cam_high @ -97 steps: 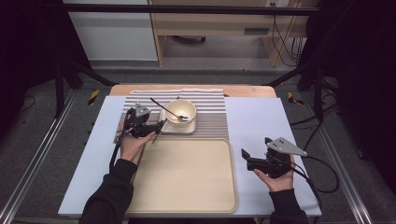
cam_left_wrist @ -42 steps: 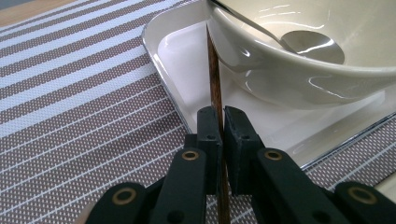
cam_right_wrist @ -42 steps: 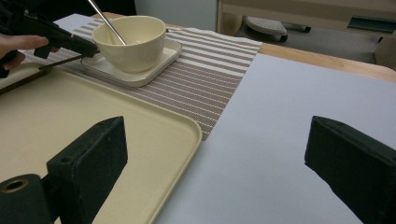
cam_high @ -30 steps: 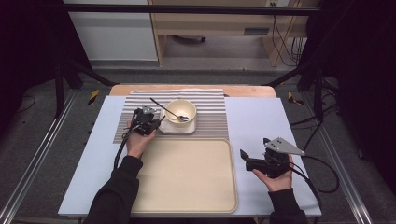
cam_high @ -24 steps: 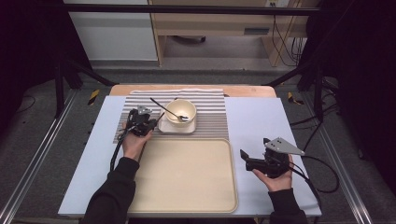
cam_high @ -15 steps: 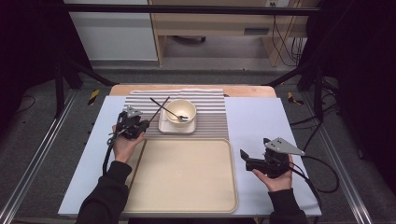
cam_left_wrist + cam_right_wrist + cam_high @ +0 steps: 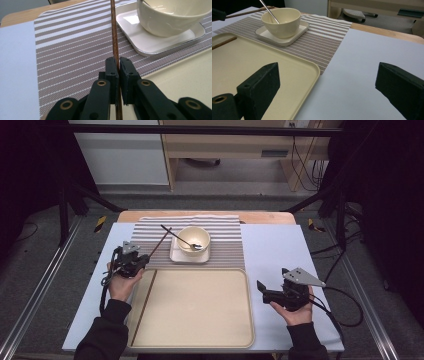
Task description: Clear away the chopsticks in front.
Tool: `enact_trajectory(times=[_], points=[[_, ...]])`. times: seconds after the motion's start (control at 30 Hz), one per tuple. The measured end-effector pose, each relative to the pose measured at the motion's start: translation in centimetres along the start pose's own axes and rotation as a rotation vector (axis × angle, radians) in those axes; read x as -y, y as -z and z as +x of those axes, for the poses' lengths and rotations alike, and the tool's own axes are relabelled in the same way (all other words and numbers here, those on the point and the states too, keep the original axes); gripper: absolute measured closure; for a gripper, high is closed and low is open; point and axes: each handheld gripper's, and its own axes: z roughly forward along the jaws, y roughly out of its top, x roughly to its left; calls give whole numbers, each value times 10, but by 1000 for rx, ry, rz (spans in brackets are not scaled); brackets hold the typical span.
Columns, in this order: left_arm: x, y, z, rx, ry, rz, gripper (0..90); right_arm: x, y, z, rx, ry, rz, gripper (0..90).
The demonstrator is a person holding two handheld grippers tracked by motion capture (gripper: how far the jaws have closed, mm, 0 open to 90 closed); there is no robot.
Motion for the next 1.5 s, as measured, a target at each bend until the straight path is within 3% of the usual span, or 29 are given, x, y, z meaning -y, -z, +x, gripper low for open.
enact_trajectory(times=[0.8,1.27,1.5], points=[[41,58,-6,-25,39,-45,846,0,3,1,-4,-2,-7,58],[58,89,-39,-37,18,-72,846,0,4,1,-1,0,-7,57],[65,92,-51,-34,18,-66,846,0,4,2,-5,-3,-9,57]])
